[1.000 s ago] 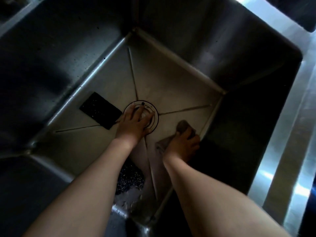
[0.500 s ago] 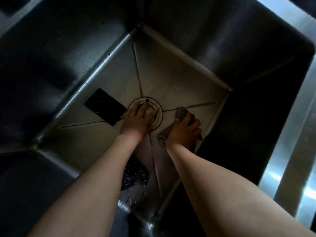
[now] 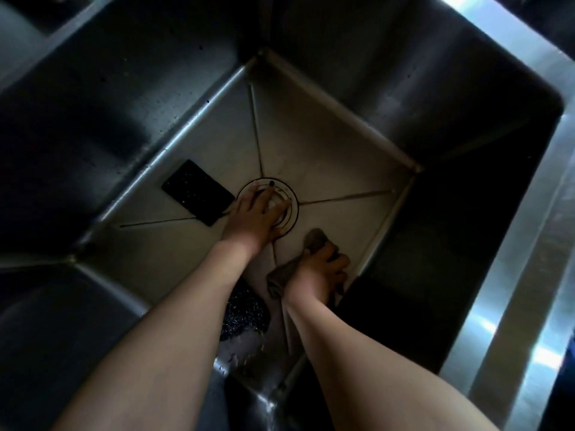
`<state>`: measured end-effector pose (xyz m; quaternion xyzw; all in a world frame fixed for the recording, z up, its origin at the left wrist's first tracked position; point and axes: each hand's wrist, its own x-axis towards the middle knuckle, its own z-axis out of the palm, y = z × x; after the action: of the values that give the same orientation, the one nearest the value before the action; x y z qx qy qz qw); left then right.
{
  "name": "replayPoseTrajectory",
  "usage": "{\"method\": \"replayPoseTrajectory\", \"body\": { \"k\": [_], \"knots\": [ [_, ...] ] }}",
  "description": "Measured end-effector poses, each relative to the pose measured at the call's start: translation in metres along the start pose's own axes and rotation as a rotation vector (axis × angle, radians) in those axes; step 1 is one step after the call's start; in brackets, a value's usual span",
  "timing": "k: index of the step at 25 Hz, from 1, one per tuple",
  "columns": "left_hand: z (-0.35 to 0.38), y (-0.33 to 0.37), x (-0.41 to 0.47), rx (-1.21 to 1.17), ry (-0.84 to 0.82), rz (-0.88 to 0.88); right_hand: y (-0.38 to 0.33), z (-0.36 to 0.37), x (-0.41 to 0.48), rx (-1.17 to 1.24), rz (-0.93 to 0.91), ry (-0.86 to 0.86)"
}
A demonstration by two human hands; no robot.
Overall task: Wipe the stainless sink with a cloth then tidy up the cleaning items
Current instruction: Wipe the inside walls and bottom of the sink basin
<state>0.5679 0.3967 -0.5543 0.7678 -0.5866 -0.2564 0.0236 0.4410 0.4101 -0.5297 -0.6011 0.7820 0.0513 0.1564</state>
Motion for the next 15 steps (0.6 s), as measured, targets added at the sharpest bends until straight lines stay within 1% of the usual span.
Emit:
{"method": "replayPoseTrajectory", "body": {
  "k": [2, 3, 6, 7, 11, 15],
  "knots": [
    [-0.006, -0.002, 0.000, -0.004, -0.025, 0.028, -0.006, -0.007, 0.005, 0.033, -0.098, -0.112],
    [-0.010, -0.002, -0.002, -0.012, -0.031, 0.047, -0.009, -0.011, 0.008, 0.078, -0.113, -0.170],
    [-0.022, -0.004, -0.014, -0.099, 0.043, 0.083, -0.019, -0.028, 0.018, 0.262, -0.058, -0.194],
    [-0.027, -0.004, -0.021, -0.131, 0.076, 0.072, -0.021, -0.037, 0.020, 0.297, -0.064, -0.194],
    [-0.045, -0.004, -0.051, -0.216, 0.163, -0.044, -0.025, -0.068, 0.015, 0.321, -0.243, -0.198],
    [-0.060, 0.005, -0.079, -0.335, 0.247, -0.166, -0.030, -0.094, 0.008, 0.403, -0.346, -0.240]
  ]
}}
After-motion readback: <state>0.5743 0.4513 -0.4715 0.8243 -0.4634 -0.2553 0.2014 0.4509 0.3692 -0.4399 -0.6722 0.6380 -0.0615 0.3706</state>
